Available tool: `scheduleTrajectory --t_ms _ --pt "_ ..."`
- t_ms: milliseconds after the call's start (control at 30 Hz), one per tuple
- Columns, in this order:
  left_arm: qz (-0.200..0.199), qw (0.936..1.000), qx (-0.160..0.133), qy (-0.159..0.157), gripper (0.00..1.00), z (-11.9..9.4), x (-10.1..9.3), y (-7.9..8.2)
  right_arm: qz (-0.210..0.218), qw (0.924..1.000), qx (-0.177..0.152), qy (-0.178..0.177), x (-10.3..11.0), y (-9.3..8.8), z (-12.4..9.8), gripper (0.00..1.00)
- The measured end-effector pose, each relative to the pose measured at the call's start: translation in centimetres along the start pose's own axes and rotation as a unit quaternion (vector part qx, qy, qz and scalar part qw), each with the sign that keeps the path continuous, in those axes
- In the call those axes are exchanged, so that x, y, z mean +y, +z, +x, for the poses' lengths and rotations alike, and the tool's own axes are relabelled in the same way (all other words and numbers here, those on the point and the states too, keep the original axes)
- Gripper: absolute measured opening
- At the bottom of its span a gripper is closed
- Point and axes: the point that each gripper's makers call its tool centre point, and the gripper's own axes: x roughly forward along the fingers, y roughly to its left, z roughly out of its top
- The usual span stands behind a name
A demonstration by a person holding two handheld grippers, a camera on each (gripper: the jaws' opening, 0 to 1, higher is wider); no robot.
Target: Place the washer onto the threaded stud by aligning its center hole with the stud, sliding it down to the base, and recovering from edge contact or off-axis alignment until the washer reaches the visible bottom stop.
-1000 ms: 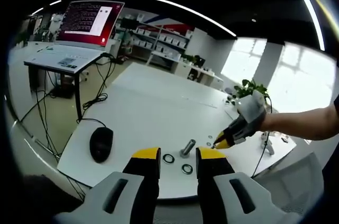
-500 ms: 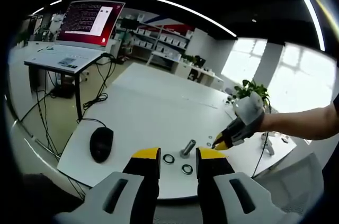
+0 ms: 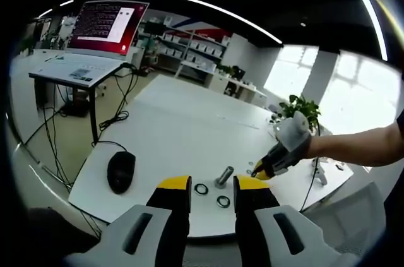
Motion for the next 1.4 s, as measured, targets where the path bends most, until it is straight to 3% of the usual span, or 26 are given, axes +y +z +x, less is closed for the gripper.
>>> scheduleTrajectory --t_ms 800,1400 --pt "0.001 1.0000 0.003 -0.001 0.24 0.0 0.5 -0.1 -0.013 0.9991 0.038 0.011 0.2 -0.9 2.6 0.13" --pt "0.002 1.0000 0.005 -0.002 0.24 0.1 0.3 -0.1 -0.009 0.9989 0.045 0.012 -0.2 -1.2 3.2 0.13"
